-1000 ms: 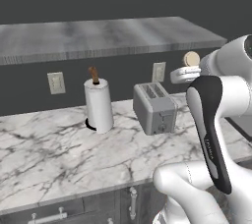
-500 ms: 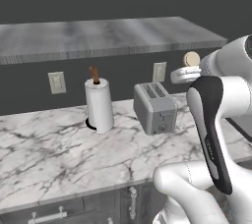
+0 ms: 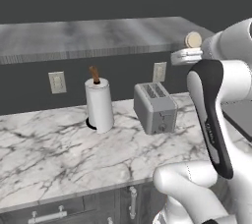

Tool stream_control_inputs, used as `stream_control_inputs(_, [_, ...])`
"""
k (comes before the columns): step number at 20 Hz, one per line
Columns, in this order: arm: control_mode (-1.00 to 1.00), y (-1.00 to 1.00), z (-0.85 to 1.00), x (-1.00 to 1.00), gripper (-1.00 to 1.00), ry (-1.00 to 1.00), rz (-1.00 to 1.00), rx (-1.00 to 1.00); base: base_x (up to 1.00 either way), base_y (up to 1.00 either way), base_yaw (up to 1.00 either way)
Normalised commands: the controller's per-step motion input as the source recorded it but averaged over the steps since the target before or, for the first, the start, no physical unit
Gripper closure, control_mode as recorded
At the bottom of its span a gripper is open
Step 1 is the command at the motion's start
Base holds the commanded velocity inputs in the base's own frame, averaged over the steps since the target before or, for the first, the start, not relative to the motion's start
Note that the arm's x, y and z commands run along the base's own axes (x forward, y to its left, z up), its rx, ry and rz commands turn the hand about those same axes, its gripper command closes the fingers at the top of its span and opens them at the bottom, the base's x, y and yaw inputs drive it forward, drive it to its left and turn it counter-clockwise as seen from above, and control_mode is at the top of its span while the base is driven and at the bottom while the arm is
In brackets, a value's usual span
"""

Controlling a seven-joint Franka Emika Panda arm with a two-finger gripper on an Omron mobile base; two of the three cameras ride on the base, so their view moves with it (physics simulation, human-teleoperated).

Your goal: Pick up the dish brush and dish brush from the sink, and place them back in the shelves.

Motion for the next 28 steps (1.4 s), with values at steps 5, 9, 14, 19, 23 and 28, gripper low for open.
stream_control_inputs(5, [-1.0,0.0,0.73,0.1,1.0,-0.09,0.0,0.0,0.0,0.0,0.0])
stream_control_inputs(9, [-1.0,0.01,0.27,0.44,1.0,-0.01,0.0,0.0,0.0,0.0,0.0])
stream_control_inputs(14, [-1.0,0.06,0.04,0.7,1.0,0.0,0.0,0.0,0.0,0.0,0.0])
stream_control_inputs(19, [-1.0,0.08,0.0,0.8,1.0,0.02,0.0,0.0,0.0,0.0,0.0])
stream_control_inputs(23, [-1.0,0.05,0.0,0.68,1.0,0.04,0.0,0.0,0.0,0.0,0.0])
stream_control_inputs(28, [-1.0,0.0,0.0,0.61,1.0,0.01,0.0,0.0,0.0,0.0,0.0])
